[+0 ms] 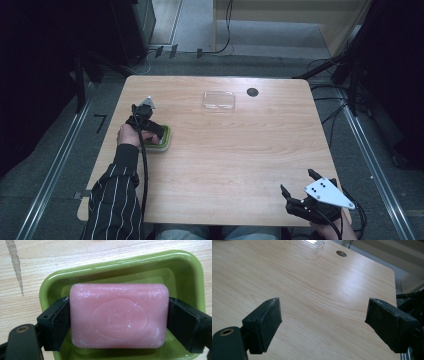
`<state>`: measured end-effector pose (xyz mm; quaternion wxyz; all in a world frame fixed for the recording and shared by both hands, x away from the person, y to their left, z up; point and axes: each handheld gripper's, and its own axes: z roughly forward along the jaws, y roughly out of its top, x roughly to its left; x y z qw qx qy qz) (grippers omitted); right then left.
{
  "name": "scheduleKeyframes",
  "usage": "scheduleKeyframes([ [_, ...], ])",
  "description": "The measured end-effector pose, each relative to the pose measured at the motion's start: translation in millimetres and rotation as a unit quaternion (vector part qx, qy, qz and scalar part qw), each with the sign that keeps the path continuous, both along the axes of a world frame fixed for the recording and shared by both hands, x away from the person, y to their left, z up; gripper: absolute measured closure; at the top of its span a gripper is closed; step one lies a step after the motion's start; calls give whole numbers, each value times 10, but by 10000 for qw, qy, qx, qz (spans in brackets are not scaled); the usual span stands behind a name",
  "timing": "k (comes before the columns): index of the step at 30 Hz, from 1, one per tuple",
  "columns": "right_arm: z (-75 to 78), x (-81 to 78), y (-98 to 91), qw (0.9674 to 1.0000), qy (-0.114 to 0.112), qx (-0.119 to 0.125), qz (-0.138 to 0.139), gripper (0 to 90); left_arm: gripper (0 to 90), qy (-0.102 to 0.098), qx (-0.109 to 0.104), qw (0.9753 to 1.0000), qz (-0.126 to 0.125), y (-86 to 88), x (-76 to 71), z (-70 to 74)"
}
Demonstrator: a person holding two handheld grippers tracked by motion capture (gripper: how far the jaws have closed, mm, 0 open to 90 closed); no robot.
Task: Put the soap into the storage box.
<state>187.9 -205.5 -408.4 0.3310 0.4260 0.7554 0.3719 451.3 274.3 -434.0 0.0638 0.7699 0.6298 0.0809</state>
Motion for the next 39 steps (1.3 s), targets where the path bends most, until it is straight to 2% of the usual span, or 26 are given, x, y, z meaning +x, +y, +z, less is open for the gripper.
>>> scheduleKeyframes([
  [12, 3, -1, -4, 10000, -2, -4, 6, 136, 89, -97, -6, 9999, -39, 35, -55, 115],
  [25, 4, 2, -9, 10000, -19, 26, -10, 136, 37, -258, 31, 9995, -199, 15, -234, 324],
  [33, 5, 4, 0, 10000, -16, 18, 1, 136, 26, -267, 76, 9992, -297, 1, -342, 383],
  [39, 6, 4, -1, 10000, -17, 19, 4, 136, 25, -213, 133, 9986, -467, -30, -440, 419],
])
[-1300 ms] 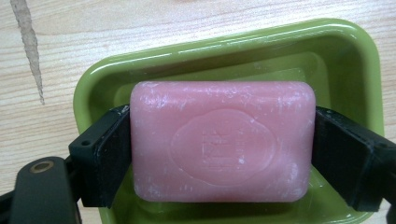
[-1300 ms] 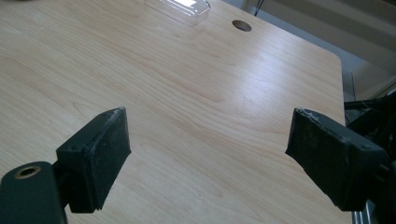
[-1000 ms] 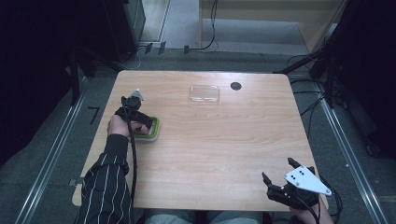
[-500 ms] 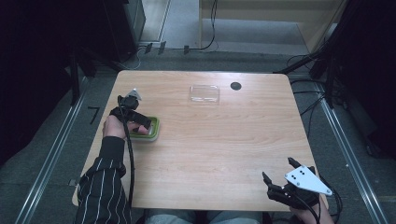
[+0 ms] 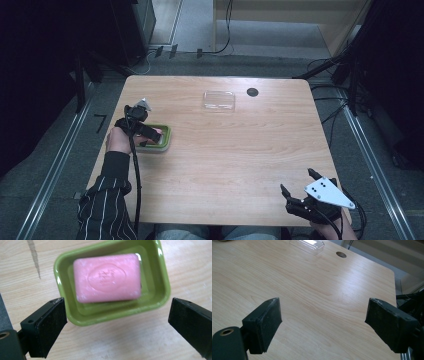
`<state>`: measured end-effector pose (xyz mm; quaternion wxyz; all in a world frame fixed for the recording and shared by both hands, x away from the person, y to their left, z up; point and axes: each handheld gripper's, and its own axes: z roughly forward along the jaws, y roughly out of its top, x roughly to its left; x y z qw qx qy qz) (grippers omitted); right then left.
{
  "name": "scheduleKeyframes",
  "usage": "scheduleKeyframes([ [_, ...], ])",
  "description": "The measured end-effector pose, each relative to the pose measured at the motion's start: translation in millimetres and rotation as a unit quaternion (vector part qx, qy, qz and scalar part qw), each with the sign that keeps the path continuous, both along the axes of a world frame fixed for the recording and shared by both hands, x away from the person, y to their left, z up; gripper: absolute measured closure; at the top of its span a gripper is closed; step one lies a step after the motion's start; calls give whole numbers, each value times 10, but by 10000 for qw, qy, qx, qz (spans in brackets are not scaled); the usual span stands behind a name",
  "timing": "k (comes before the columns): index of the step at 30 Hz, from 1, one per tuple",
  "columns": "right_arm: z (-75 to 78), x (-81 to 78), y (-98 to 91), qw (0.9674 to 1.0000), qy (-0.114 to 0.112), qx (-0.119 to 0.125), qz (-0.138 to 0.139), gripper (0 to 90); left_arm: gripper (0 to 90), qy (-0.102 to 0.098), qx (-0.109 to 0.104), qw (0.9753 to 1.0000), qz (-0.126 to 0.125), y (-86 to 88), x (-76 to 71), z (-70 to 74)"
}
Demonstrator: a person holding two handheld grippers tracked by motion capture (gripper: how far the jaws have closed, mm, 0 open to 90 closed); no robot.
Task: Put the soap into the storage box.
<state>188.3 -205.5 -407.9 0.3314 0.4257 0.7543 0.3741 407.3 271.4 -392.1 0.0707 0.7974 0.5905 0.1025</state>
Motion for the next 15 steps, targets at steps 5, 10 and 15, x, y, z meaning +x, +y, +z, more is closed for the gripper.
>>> scheduleKeyframes([
  [5, 1, -2, -2, 10000, -4, -3, 9, 136, 22, 5, 102, 9999, -138, -45, -110, 48],
  [10, 1, -2, -3, 10000, -7, 1, 11, 136, 21, 24, 133, 9996, -245, -75, -220, 50],
  [15, 1, -3, -3, 10000, -11, 11, 8, 136, 21, 107, 188, 9993, -310, -78, -330, 8],
])
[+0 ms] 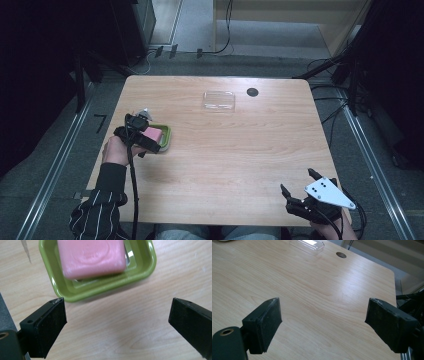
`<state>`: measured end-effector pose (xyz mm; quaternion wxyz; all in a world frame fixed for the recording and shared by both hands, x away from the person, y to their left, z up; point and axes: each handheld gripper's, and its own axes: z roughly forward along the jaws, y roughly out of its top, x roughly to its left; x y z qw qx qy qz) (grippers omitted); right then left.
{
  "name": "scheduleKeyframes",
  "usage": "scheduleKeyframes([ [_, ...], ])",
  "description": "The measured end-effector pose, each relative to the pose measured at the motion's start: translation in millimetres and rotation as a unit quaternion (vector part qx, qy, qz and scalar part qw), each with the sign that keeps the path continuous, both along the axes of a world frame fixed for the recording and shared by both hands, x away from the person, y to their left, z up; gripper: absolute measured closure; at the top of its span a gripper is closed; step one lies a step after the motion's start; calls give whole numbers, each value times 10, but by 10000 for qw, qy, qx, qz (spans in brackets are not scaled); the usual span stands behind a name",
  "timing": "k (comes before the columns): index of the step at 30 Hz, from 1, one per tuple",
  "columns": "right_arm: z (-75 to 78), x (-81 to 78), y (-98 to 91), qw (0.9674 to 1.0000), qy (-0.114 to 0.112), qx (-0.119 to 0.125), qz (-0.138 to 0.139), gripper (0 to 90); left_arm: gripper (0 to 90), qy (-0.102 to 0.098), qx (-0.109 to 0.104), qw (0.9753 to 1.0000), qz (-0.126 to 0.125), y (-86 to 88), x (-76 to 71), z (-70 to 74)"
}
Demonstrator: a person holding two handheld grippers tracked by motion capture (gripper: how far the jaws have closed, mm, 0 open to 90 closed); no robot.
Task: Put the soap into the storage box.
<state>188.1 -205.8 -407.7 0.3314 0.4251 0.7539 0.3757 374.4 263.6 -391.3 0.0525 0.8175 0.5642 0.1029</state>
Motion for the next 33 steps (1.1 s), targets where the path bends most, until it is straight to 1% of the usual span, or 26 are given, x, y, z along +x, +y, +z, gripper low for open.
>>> scheduleKeyframes([
  [1, 0, 0, 0, 10000, 1, -1, 0, 136, 21, 4, -18, 10000, 11, 1, -22, -8],
  [5, 0, 2, 2, 10000, -1, -1, 1, 136, 22, 62, 19, 10000, -36, 1, -101, -30],
  [7, 0, 3, 2, 10000, -4, -2, 4, 136, 22, 35, 34, 10000, -20, 0, -144, -35],
  [8, 0, 4, 1, 10000, -11, -5, 9, 136, 22, 39, 48, 10000, -32, 1, -165, -38],
  [10, 0, 4, 2, 10000, -11, -10, 12, 136, 22, 71, 158, 9998, -69, -6, -224, -42],
  [12, 0, 4, 1, 10000, -14, -7, 13, 136, 22, 65, 150, 9999, -55, -16, -273, -52],
  [13, 0, 3, 2, 10000, -8, -2, 5, 136, 22, 63, 112, 9999, -58, -19, -299, -63],
  [15, 1, 2, 0, 10000, -14, -6, 5, 136, 22, 131, 176, 9997, -106, -25, -344, -96],
  [21, 1, 0, -1, 10000, -15, 2, 6, 136, 24, 225, 245, 9994, -104, -18, -478, -199],
  [24, 0, 0, 0, 10000, -20, -1, 9, 136, 24, 276, 249, 9992, -152, -12, -559, -255],
  [27, 1, -2, 1, 10000, -33, -5, 13, 136, 26, 250, 233, 9994, -101, -1, -648, -316],
  [29, 1, -2, 2, 10000, -28, -3, 15, 136, 26, 274, 206, 9994, -94, 14, -702, -357],
  [30, 1, -2, 2, 10000, -31, -8, 15, 136, 25, 259, 183, 9994, -108, 26, -720, -375],
  [33, 0, 0, 4, 10000, -37, -19, 22, 136, 25, 147, 136, 9998, -36, 75, -753, -389],
])
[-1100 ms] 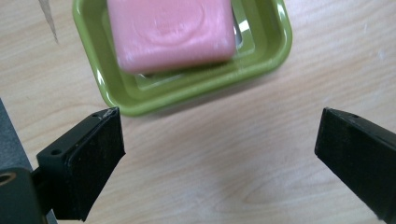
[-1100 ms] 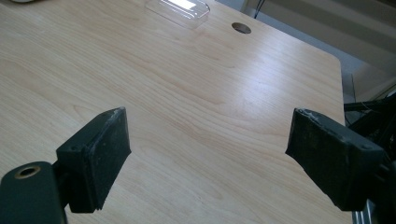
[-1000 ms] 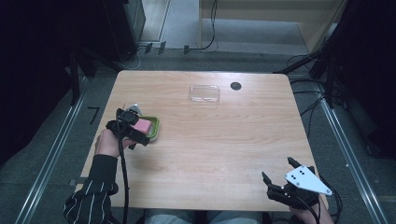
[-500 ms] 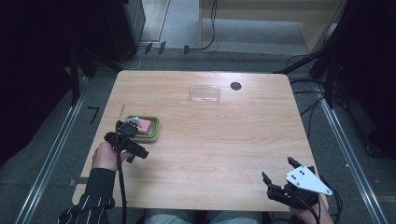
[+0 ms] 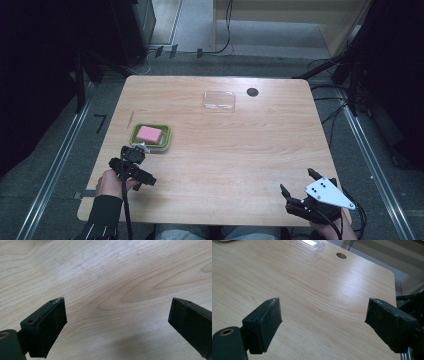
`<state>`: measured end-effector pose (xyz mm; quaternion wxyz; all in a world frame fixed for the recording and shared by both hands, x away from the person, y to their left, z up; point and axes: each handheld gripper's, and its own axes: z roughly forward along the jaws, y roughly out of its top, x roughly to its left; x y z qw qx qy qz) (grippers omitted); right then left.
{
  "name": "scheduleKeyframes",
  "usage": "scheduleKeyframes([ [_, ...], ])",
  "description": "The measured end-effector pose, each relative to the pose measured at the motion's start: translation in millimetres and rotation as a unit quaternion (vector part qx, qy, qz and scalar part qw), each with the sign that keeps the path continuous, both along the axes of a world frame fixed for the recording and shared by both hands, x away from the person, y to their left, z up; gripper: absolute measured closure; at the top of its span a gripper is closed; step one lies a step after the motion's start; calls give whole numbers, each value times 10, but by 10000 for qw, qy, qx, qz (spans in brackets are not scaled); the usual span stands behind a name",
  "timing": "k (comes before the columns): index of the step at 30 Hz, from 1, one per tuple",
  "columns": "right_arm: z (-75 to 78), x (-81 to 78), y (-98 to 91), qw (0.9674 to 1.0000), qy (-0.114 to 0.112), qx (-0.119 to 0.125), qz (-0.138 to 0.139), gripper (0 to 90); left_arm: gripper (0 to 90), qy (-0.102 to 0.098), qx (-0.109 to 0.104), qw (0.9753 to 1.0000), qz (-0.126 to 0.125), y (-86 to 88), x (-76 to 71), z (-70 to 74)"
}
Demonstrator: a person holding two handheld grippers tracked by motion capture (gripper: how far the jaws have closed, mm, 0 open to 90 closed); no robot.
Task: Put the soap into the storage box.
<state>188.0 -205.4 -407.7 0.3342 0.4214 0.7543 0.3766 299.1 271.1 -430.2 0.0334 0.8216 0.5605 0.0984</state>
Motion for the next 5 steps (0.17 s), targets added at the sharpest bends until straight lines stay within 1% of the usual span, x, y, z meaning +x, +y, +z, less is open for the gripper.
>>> scheduleKeyframes([
  [1, 0, 1, 0, 10000, 2, -1, 3, 136, 24, -72, -42, 10000, 16, 9, -9, -9],
  [3, -1, 0, -1, 10000, 4, 0, -2, 136, 20, -143, -134, 9998, 14, 24, -18, -17],
  [4, -1, 0, -3, 10000, 2, 1, -7, 136, 18, -183, -140, 9997, 10, 24, -22, -21],
  [5, -3, 0, -5, 10000, 3, 11, -21, 136, 14, -270, -115, 9996, -13, 22, -26, -20],
])
